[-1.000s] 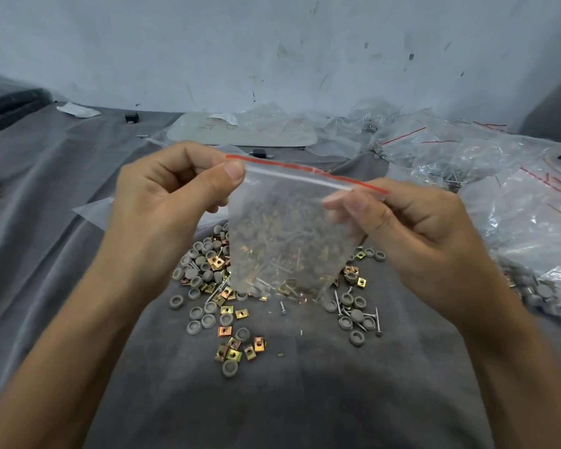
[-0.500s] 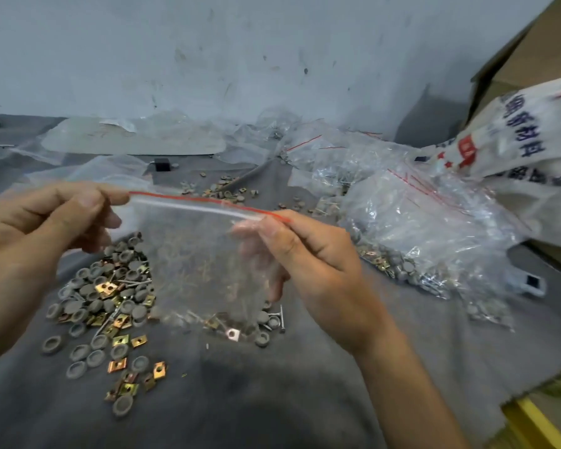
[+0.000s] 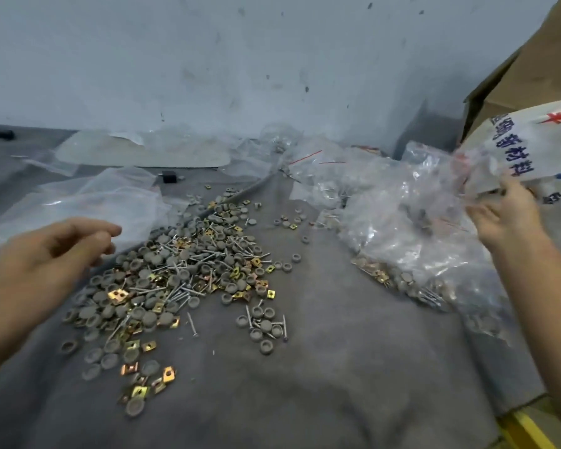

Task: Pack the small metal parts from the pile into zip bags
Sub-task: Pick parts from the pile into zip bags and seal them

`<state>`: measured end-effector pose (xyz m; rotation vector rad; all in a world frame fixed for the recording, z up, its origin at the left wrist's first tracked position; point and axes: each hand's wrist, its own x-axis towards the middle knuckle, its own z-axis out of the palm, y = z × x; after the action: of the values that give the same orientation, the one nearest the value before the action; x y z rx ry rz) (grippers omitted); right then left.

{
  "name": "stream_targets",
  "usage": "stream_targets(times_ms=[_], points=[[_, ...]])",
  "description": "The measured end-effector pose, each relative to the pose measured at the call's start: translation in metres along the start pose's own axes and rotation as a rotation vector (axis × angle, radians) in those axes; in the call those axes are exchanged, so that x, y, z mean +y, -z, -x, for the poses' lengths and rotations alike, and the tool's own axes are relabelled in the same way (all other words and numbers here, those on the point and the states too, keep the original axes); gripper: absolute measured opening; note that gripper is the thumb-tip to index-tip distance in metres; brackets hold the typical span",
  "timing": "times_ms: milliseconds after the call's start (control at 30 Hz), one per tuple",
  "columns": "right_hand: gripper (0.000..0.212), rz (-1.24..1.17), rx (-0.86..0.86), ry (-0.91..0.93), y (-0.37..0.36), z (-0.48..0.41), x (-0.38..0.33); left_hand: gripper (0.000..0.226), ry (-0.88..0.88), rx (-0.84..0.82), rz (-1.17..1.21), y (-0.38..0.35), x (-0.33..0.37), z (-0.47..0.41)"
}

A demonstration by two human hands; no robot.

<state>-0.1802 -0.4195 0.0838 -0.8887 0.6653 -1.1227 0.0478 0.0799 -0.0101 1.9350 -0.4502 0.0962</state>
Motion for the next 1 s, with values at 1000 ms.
stream_targets(times_ms=[1000], points=[[0.033,0.521,-0.942,-0.033,-0.074,0.191,0.175,0.017,-0.187,0.070,-0.917,-0.031,-0.014,-0.087]])
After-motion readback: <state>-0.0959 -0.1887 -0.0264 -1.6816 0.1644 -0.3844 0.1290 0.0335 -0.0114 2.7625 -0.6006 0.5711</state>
